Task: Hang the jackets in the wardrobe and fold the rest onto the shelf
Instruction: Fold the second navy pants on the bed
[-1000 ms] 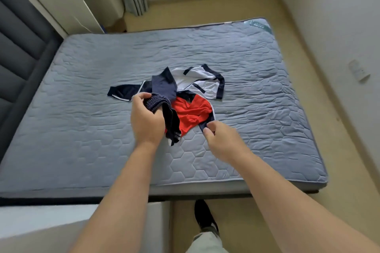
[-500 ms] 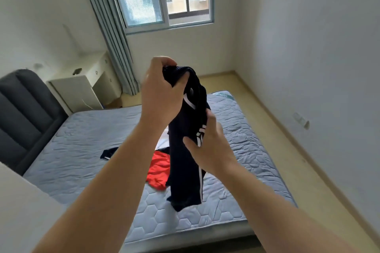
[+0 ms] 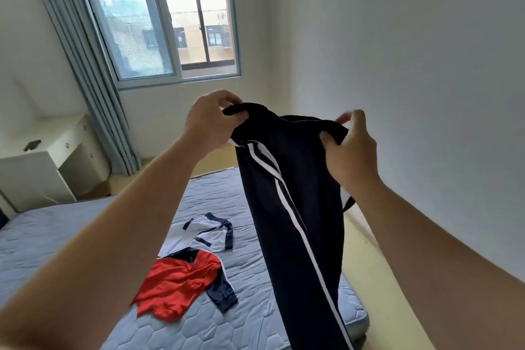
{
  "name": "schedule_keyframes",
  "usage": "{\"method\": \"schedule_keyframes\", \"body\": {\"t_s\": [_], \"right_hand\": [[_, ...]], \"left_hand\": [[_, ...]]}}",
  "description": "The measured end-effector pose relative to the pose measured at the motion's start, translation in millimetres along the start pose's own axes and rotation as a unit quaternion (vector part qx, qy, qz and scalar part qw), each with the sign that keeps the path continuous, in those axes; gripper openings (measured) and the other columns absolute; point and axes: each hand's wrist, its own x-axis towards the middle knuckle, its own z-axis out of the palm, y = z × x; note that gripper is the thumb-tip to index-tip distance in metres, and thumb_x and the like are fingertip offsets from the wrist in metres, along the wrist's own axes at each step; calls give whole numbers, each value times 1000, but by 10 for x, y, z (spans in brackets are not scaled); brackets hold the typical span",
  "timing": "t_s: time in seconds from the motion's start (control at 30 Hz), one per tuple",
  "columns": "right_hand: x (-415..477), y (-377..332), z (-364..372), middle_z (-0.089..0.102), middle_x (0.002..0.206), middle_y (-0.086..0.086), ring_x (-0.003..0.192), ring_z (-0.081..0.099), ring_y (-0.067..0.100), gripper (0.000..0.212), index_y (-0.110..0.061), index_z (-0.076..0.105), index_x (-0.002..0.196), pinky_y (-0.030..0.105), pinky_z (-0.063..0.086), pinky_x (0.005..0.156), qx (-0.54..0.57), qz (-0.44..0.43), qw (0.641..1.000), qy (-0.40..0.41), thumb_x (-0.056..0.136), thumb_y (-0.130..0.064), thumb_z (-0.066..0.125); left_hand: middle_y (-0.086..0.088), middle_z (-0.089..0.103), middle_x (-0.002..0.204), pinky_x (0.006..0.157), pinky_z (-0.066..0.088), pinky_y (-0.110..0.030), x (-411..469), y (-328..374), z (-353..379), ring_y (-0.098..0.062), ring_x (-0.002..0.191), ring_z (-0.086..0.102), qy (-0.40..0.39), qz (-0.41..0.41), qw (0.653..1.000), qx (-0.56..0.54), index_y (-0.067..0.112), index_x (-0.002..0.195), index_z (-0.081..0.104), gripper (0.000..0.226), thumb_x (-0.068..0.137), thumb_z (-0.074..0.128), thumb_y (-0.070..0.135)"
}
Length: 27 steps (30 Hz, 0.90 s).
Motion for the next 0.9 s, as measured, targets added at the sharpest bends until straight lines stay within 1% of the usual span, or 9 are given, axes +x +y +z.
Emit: {"method": "schedule_keyframes", "body": {"t_s": [0.1,0.17,0.23,0.33,0.47,0.63,0.77,0.83,0.9], "right_hand": [[217,51,-202,59,92,1,78,57,16,20,-19,47,111,15,37,60,-87,-66,994,8,98,-17,61],[321,141,-294,59,98,2,87,55,19,18,-16,52,112,19,36,67,-144,-94,985,-27,98,-17,62],[406,250,-391,60,100,2,90,54,18,17,-16,56,114,20,36,72,-174,-92,978,-68,98,-20,62],[507,405,-561,58,102,0,91,53,16,17,-17,56,115,17,35,72,-209,-84,969,-101,100,-23,59],[582,499,-800,53,95,-12,87,53,1,12,-26,49,106,11,35,70,-251,-102,952,-146,101,-28,59],[641,461,-1145,63,84,-20,83,60,0,13,-40,55,92,13,40,68,-275,-85,930,-228,99,-31,62],[694,418,-1318,67,82,-14,80,63,7,13,-34,67,89,21,48,71,-241,-68,933,-258,99,-27,63],[725,388,-1369,70,85,-13,82,65,6,15,-35,69,91,17,49,74,-209,-61,939,-266,99,-23,63],[757,369,-1402,68,81,-16,76,64,3,18,-38,68,88,15,47,70,-194,-54,943,-266,99,-25,64]], "left_hand": [[4,73,93,80,56,-29,198,12,157,-15,84,66,-60,-17,998,-28,24,93,75,20,83,74,7],[-4,74,94,80,56,-30,299,-20,259,-19,84,68,-108,-16,993,-35,18,95,76,23,82,72,-1],[-2,74,95,76,56,-31,384,-61,338,-19,83,68,-149,8,989,-15,21,94,70,24,82,73,1],[9,72,86,64,51,-24,507,-132,429,-15,77,66,-198,95,973,77,30,91,58,29,82,78,11],[22,68,78,53,39,-15,586,-186,501,0,63,58,-266,188,935,136,38,88,49,35,84,78,19],[28,62,94,65,38,-18,597,-193,513,14,86,55,-287,286,901,154,43,99,46,40,85,79,25],[27,63,104,77,42,-14,591,-196,500,8,96,57,-257,351,894,105,46,113,57,39,88,76,22],[24,63,108,85,39,-7,584,-177,494,5,100,57,-245,372,891,84,45,128,62,42,94,70,22],[21,64,107,88,38,-6,585,-159,486,2,99,59,-251,349,901,55,45,133,62,45,97,66,19]]}}
